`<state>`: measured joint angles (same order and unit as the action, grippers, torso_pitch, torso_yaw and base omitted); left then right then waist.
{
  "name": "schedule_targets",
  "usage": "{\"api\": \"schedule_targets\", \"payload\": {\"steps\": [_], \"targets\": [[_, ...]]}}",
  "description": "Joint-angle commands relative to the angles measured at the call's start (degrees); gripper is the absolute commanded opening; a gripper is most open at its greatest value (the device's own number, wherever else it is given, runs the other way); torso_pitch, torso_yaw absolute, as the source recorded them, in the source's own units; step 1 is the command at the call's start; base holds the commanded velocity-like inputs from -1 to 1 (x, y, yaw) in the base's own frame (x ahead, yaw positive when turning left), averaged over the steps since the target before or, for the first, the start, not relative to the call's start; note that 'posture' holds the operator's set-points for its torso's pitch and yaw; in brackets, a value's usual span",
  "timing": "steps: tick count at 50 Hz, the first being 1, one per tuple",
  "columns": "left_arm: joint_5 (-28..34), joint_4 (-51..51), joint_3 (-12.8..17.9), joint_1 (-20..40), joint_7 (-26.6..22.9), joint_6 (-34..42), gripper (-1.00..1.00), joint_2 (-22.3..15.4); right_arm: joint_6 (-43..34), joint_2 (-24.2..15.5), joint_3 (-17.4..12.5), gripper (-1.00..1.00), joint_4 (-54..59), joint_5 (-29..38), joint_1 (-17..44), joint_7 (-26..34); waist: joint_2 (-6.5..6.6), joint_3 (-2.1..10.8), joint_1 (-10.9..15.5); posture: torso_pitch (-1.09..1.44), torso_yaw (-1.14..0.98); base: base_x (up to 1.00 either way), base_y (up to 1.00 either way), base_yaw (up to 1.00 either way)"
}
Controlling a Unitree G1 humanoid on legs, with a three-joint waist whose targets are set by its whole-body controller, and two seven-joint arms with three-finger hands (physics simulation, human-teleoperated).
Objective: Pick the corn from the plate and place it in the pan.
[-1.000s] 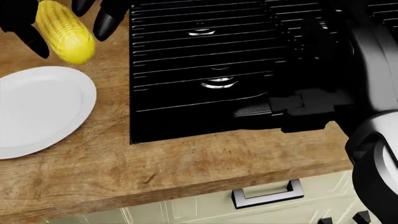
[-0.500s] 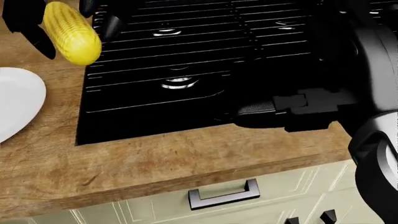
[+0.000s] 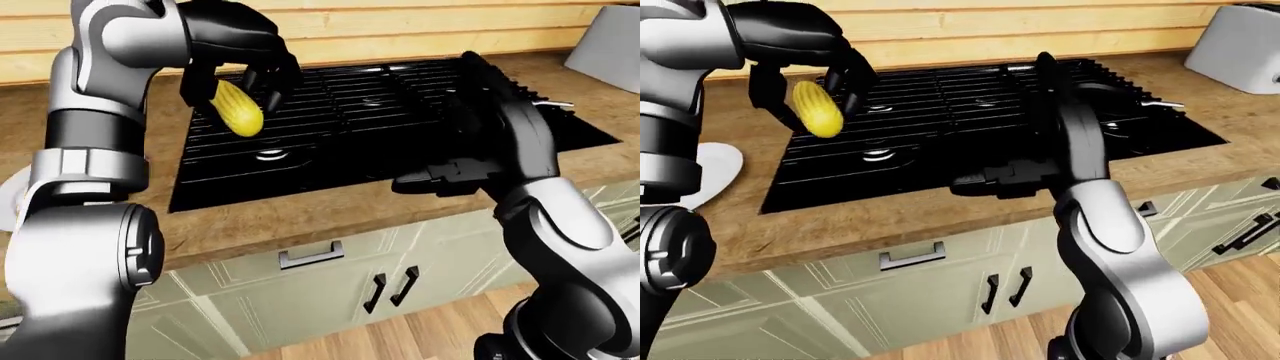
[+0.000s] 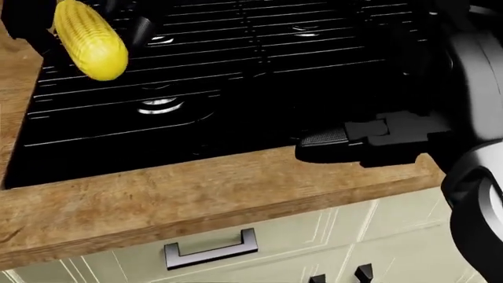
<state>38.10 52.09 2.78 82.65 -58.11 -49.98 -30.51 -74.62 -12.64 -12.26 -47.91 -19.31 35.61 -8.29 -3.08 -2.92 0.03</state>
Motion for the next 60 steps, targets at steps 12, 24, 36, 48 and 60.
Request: {"api": "schedule_targets", "payload": {"steps": [12,24,36,48,60], "targets": [[-1.42,-2.32,1.47,2.29,0.41,0.49,-0.95,-1.44,1.09,-0.15,0.21,1.0,-1.49,-0.15,2.18,-0.23,5.37,1.14,1.08,0.0,0.0,0.0,-0.25,0.0],[-1.38,-1.91,1.4,2.66,0.57,0.56,-0.95,-1.23,1.68,-0.23,0.12,1.0,-1.22,-0.15,1.75,-0.04,3.01,1.24,0.64,0.0,0.0,0.0,-0.25,0.0],[-1.59,-2.35,1.4,2.46,0.23,0.83,-0.95,-1.04,1.46,-0.25,-0.01,1.0,-1.38,-0.23,1.82,-0.08,2.58,1.02,1.29,0.0,0.0,0.0,-0.24,0.0],[-1.97,-3.11,1.48,2.12,-0.13,1.29,-0.94,-1.01,0.63,-0.21,-0.02,1.0,-1.87,-0.49,2.31,-0.38,5.8,2.01,0.58,0.0,0.0,0.0,-0.25,0.0],[-2.15,-3.66,1.46,1.7,-0.17,1.46,-0.95,-0.78,-0.43,-0.25,-0.7,1.0,-2.15,-0.91,2.83,-0.64,0.43,1.7,0.61,0.0,0.0,0.0,-0.25,0.0]]}}
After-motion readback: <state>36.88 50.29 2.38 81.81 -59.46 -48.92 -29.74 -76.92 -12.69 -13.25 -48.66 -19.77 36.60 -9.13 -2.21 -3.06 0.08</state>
